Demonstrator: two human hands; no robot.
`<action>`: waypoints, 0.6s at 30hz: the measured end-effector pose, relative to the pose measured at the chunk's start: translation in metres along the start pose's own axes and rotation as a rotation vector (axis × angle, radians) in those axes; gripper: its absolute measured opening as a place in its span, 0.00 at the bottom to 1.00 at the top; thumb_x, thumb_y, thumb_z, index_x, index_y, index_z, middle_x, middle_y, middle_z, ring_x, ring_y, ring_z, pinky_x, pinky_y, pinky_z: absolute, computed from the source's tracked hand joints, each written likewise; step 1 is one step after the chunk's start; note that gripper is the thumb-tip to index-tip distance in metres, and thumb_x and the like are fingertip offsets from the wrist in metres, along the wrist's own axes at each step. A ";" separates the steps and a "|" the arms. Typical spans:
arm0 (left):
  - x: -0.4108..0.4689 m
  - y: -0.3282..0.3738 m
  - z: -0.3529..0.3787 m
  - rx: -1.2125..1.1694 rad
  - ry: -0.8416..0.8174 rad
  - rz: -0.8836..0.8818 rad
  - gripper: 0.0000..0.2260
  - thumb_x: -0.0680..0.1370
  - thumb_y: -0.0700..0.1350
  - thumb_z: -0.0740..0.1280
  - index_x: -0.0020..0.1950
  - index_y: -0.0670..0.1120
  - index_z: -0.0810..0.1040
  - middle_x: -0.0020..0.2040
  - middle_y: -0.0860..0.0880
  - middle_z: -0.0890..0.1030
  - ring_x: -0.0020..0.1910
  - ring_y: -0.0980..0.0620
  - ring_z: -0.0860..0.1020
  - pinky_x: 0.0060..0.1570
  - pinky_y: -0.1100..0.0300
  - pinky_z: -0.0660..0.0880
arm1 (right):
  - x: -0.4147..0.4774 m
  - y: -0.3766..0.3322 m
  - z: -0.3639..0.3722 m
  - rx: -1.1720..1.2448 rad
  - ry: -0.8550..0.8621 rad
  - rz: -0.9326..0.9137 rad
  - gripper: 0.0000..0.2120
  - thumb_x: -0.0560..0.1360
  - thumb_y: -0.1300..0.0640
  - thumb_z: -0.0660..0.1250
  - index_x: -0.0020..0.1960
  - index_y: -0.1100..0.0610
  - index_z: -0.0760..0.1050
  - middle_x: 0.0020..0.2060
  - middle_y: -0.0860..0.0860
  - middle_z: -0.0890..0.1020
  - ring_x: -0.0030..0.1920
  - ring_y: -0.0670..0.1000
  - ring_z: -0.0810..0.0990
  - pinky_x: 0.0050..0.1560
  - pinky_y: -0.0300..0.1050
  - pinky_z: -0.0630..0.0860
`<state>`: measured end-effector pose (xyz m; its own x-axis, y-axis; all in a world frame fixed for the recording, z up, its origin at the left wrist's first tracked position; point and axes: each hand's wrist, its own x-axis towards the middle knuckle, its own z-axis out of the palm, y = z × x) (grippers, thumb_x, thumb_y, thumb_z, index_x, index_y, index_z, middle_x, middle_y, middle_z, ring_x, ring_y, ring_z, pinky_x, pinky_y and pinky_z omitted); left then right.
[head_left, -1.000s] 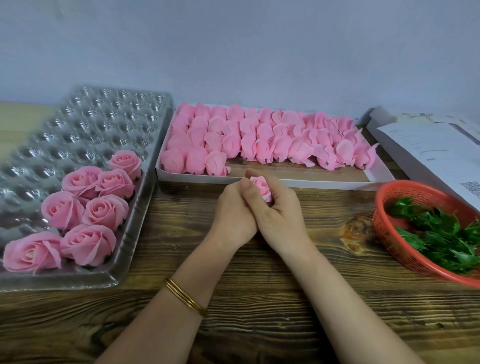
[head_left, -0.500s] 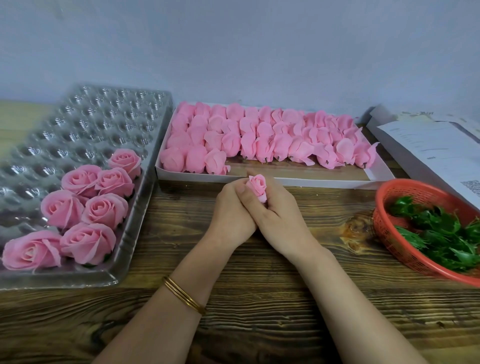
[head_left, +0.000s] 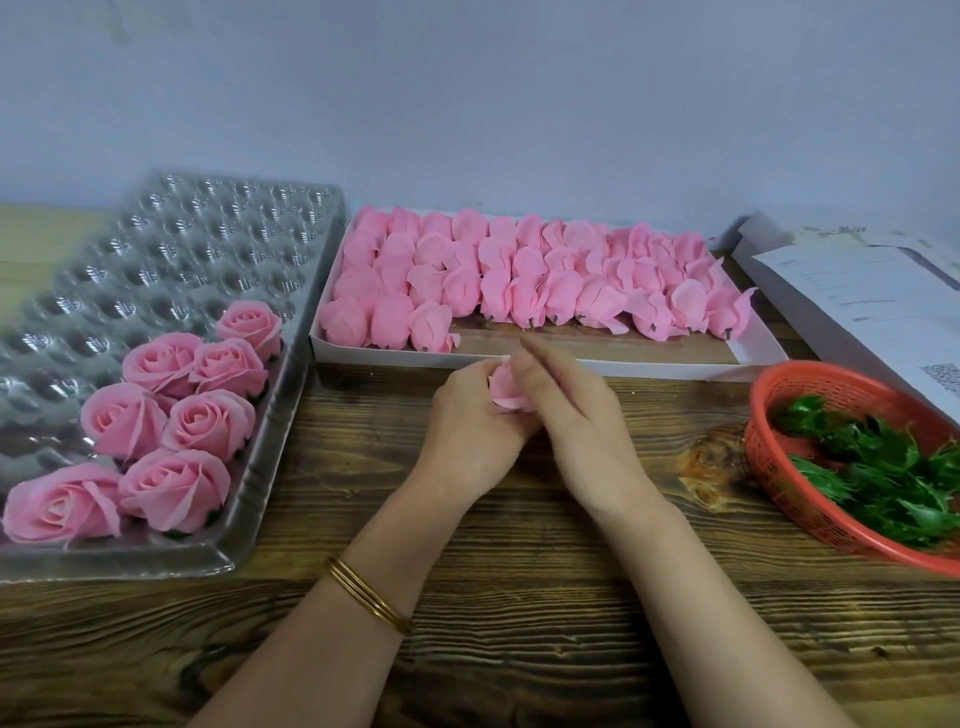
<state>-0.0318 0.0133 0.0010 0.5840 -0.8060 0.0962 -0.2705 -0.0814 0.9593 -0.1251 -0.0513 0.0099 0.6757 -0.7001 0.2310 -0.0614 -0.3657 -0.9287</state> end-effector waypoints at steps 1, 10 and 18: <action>0.000 0.000 0.000 -0.016 -0.004 -0.002 0.05 0.75 0.48 0.71 0.46 0.48 0.83 0.40 0.52 0.85 0.42 0.52 0.83 0.46 0.48 0.81 | 0.002 0.000 -0.001 0.082 0.064 0.003 0.17 0.70 0.34 0.62 0.53 0.41 0.79 0.47 0.36 0.84 0.53 0.37 0.80 0.57 0.35 0.73; 0.001 -0.002 -0.001 0.034 -0.012 0.033 0.03 0.77 0.45 0.70 0.45 0.53 0.82 0.41 0.55 0.84 0.42 0.59 0.82 0.42 0.64 0.79 | 0.000 -0.008 0.011 0.111 0.215 -0.079 0.07 0.77 0.51 0.65 0.49 0.47 0.82 0.42 0.42 0.85 0.46 0.40 0.82 0.50 0.35 0.75; 0.002 -0.003 0.000 0.089 0.025 0.016 0.12 0.79 0.45 0.68 0.36 0.56 0.77 0.36 0.57 0.81 0.40 0.60 0.80 0.34 0.72 0.70 | 0.000 -0.003 0.016 0.035 0.196 -0.110 0.10 0.77 0.53 0.66 0.53 0.52 0.83 0.44 0.45 0.86 0.48 0.42 0.83 0.49 0.35 0.76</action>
<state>-0.0301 0.0121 -0.0014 0.5977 -0.7929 0.1186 -0.3458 -0.1214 0.9304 -0.1135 -0.0404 0.0079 0.5213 -0.7642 0.3798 0.0321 -0.4272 -0.9036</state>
